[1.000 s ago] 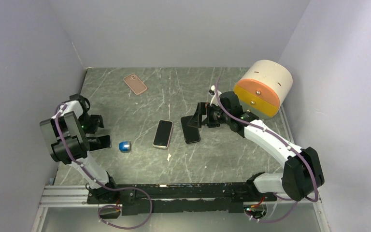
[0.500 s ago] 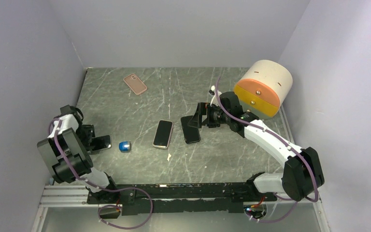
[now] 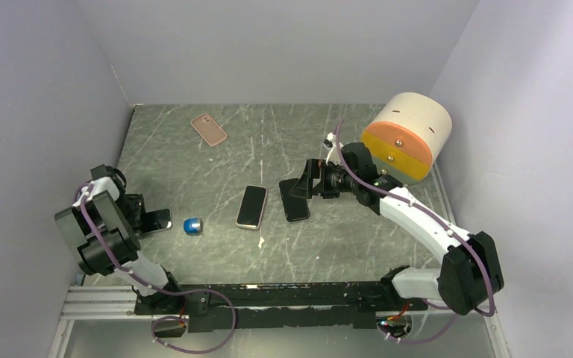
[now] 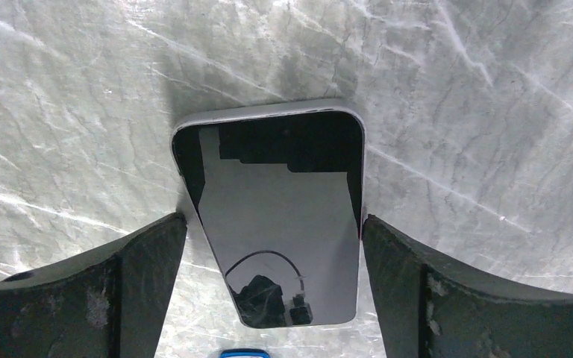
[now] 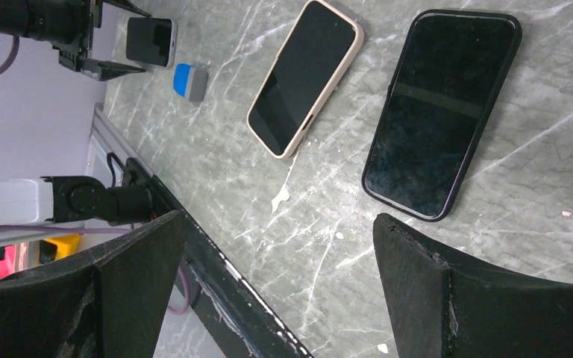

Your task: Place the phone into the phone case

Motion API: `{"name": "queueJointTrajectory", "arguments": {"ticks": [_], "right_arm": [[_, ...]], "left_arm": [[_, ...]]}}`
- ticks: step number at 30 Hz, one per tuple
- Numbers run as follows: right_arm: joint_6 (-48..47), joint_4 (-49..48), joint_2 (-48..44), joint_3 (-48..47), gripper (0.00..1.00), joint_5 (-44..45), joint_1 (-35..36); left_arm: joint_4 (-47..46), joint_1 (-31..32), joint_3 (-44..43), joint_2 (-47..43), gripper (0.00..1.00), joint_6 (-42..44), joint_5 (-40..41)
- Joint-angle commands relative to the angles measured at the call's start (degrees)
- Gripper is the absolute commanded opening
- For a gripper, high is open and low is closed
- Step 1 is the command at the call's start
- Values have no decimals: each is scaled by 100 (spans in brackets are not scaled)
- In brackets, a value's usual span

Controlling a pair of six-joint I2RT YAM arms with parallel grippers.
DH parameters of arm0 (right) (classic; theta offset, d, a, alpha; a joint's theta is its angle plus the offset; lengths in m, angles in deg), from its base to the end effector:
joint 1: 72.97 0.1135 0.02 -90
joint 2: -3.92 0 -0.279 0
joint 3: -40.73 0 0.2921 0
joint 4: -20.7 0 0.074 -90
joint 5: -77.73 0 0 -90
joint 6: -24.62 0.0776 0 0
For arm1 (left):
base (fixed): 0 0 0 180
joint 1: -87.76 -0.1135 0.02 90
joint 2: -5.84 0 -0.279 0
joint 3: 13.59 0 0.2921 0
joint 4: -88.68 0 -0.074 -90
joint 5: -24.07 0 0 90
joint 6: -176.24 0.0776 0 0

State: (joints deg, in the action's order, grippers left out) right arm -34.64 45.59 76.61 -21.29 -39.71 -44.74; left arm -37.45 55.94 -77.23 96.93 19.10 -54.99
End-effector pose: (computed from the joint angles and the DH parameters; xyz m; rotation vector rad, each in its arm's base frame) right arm 0.2829 0.1925 0.2427 -0.2397 2.3186 1.0771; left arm 0.2533 0.1745 0.1093 -2.2435 1.8895 0.2001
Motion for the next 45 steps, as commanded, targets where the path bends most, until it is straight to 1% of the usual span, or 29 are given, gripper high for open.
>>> {"name": "queueJointTrajectory", "arguments": {"ticks": [1,6,7,11,14,19,23,25,30,33,36,43,45], "right_arm": [[127,-209,-336,88,98,-59,15],[222,-240,-489,228,98,-17,16],[237,-241,-498,241,98,-9,17],[283,-270,-455,228,98,-8,24],[360,-376,-396,235,98,-24,25],[494,-593,-133,121,98,-74,71],[716,-878,343,-110,97,30,301],[736,-900,665,-370,96,108,521],[702,-1031,1451,-1183,93,384,1073],[666,-1261,1997,-1638,92,354,1242],[512,-1249,2664,-2252,89,247,1329],[87,-884,4200,-3804,67,214,1513],[118,-827,4601,-4205,62,116,1566]], "left_arm": [[-415,-29,117,120,91,-37,-187],[-298,-26,-11,397,91,-11,-285],[-261,-13,-53,441,89,-10,-315],[-222,49,-129,485,77,7,-401],[-378,77,-138,409,72,96,-572],[-524,200,-311,406,67,241,-765],[-781,412,-495,524,66,525,-1035],[-951,567,-524,533,65,665,-1161],[-1321,723,-544,609,61,886,-1494],[-1443,826,-692,783,60,1044,-1745],[-1499,996,-881,918,59,1247,-1916],[-2050,1302,-779,955,59,1633,-2552],[-2153,1379,-701,973,59,1663,-2681]]}}
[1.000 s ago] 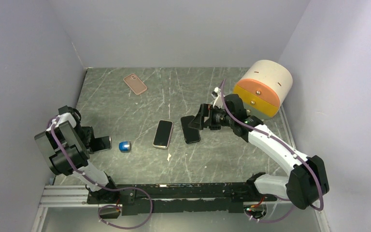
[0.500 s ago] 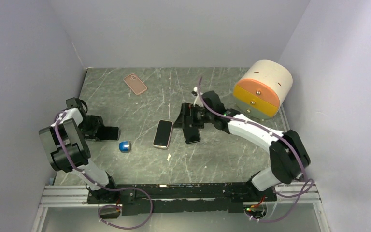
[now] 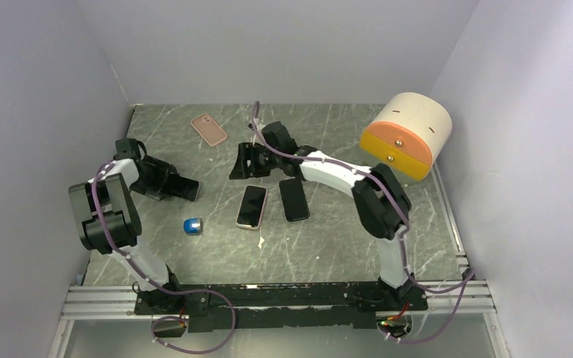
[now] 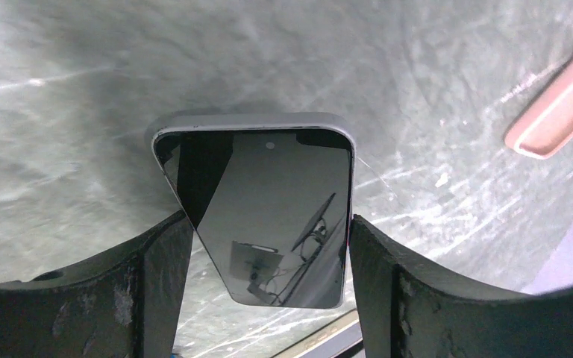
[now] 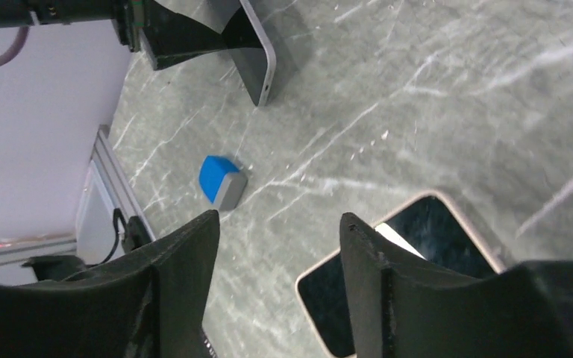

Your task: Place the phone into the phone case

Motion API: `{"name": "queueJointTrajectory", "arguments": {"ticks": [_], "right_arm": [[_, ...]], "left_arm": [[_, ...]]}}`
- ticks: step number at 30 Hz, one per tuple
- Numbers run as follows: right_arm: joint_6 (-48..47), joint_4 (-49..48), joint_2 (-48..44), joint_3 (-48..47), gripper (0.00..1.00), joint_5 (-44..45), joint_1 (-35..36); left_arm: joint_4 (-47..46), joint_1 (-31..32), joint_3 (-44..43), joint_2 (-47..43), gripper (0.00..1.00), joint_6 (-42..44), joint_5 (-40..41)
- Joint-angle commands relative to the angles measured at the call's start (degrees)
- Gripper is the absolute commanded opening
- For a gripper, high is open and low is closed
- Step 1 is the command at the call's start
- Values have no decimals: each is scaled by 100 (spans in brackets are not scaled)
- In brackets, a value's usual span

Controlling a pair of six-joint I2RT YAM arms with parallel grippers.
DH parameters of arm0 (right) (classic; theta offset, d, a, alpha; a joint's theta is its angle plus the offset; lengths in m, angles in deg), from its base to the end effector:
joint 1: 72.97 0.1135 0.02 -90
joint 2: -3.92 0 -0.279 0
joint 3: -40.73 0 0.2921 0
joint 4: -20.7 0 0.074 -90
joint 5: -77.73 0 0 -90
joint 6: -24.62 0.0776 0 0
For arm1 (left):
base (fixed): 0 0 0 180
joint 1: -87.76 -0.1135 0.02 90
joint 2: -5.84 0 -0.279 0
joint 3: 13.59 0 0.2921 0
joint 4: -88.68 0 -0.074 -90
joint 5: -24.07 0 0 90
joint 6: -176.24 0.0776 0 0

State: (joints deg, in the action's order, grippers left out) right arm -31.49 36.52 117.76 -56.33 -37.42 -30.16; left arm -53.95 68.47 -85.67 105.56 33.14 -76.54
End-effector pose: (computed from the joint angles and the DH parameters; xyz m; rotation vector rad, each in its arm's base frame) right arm 0.3693 0.3870 0.2067 -0.4653 2.3028 1.2001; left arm 0.3722 0.1151 0.1168 -1.5767 2.2504 -0.4211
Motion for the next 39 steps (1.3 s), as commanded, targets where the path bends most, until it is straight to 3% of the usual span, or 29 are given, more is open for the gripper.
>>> {"name": "queueJointTrajectory", "arguments": {"ticks": [1,4,10,27,35,39], "right_arm": [[-166,48,660,-862,57,-170,132],[-153,-7,1167,-1396,49,-208,227],[-133,91,1949,-2273,48,-468,345],[-12,23,2590,-2709,48,-205,415],[17,-201,2733,-2758,41,-442,413],[134,-351,2765,-2710,26,-532,406]], "left_arm": [[-523,173,153,137,59,279,-545],[-541,299,158,176,58,353,-618],[-675,483,146,142,57,487,-822],[-840,756,230,94,56,569,-1082],[-926,768,282,81,56,710,-1241],[-924,761,271,59,57,781,-1246]]}}
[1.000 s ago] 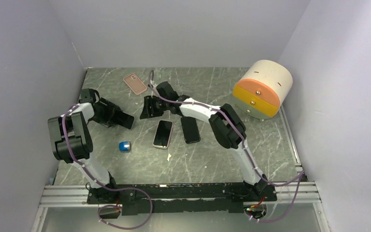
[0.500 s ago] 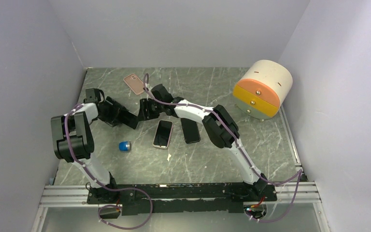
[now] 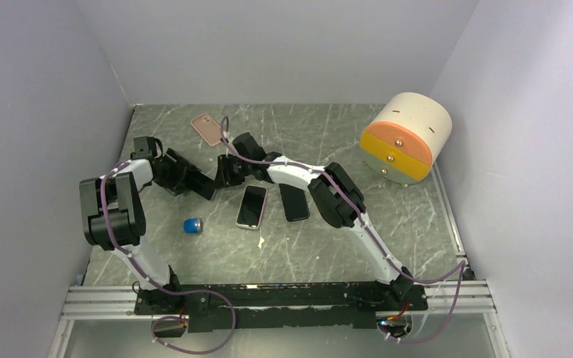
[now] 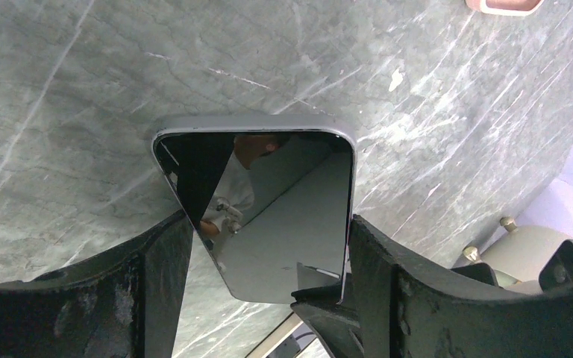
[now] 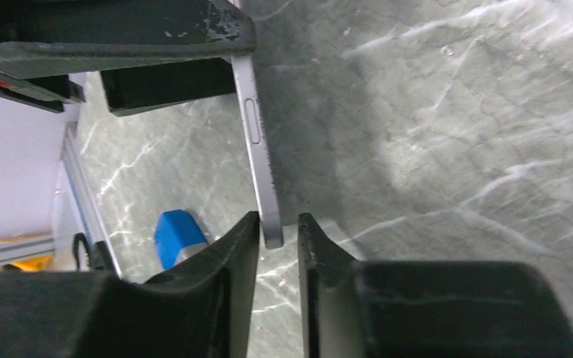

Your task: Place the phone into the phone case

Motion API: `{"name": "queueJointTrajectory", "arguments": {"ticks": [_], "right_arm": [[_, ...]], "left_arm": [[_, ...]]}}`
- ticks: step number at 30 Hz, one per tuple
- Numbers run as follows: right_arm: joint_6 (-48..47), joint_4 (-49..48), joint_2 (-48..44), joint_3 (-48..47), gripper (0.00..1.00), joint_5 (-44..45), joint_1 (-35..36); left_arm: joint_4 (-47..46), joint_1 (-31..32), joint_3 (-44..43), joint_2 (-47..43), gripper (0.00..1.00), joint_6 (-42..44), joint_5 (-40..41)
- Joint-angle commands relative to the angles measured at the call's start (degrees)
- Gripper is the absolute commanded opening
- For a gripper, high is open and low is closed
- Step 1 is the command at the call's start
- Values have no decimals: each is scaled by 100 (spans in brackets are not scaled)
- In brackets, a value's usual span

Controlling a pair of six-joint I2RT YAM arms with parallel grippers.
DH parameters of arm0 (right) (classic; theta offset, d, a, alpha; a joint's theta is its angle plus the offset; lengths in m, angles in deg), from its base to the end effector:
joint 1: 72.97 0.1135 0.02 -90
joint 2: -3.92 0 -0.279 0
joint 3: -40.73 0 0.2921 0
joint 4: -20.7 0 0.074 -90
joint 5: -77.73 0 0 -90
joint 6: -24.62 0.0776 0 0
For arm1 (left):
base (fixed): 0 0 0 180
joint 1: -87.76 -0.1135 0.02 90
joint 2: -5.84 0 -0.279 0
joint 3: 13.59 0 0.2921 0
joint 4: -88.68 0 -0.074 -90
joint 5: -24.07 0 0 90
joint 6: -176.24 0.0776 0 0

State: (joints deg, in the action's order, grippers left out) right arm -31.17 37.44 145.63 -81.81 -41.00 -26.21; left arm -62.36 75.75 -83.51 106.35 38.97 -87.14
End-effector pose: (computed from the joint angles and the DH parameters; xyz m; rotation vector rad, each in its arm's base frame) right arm 0.4044 0.4845 0.1072 -0.5797 2.3737 1.2750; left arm 0.3937 0.0550 0.1130 -1.1987 2.3810 -0.6945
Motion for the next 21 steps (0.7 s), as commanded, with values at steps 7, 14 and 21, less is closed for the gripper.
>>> {"name": "queueJointTrajectory", "arguments": {"ticks": [7,14,21], "right_arm": [[-40,-364,-111,-129,0,-120,-7],[187,-750,-472,328,0,-141,-175],[628,-1341,-1078,1089,0,-214,-495]], "left_arm": [[-159,39,34,1,59,129,-306],[334,40,-261,-140,84,257,-196],[999,39,-950,-506,94,559,-52]]}}
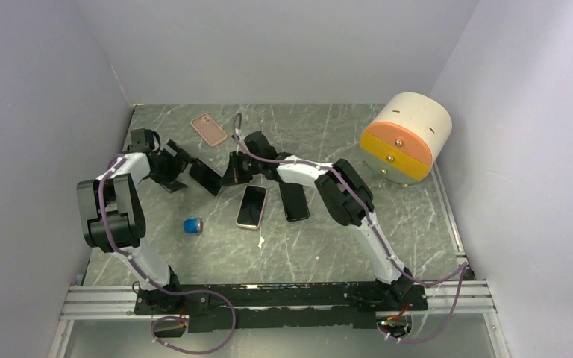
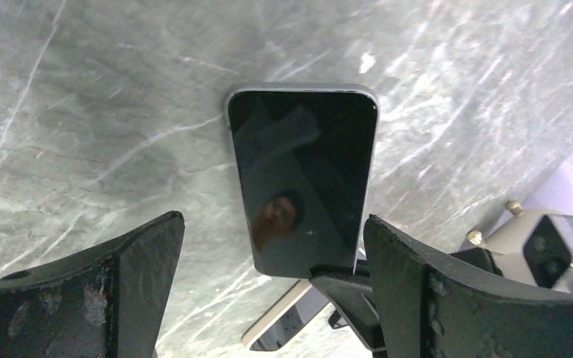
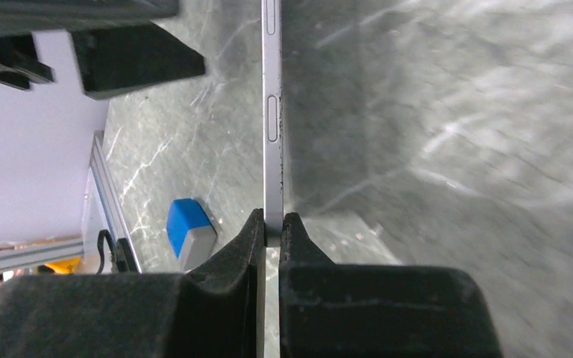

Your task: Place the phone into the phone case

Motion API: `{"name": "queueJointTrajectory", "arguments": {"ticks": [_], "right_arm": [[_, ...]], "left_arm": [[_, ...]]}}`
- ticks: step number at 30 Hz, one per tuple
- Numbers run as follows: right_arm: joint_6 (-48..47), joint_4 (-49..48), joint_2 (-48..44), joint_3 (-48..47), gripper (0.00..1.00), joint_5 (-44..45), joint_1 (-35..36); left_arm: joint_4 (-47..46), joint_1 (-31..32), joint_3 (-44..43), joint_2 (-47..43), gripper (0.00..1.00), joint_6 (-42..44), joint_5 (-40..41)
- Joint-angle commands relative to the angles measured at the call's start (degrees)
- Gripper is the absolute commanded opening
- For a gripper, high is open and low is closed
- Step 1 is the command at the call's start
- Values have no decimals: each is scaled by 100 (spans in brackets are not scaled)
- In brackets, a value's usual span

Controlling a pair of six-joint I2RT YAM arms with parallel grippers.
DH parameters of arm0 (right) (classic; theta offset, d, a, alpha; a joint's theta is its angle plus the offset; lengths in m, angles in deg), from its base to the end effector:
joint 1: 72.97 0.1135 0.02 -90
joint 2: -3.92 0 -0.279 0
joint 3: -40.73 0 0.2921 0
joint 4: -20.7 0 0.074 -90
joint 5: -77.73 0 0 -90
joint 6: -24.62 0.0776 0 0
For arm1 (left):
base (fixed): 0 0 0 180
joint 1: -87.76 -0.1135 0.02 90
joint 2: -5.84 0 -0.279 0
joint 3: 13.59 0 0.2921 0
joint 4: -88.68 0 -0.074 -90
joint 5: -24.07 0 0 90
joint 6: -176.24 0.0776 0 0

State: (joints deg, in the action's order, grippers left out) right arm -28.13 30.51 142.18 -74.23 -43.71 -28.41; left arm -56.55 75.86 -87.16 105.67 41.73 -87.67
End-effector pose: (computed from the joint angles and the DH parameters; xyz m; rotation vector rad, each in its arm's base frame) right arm 0.4090 0.4596 0.1071 -0.5134 2.3501 1.3494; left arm 0.3977 0.0544 0.1314 -1.1496 2.4249 -0.6884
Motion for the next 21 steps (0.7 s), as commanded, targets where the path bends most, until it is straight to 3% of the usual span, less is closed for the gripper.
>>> {"name": "queueJointTrajectory", "arguments": {"ticks": [1,10,21], "right_arm": [[373,-733,-837,498,0,47,-333],[496,-1055,-1818,1413,0,-16,-759],[67,-642,-3605,2434,0,616,-924]], "left_arm": [[508,23,-713,-446,94,297,8],[844,26,-1777,115,88,285,267],[177,257,-3098,1461,67,-488,1351]]}}
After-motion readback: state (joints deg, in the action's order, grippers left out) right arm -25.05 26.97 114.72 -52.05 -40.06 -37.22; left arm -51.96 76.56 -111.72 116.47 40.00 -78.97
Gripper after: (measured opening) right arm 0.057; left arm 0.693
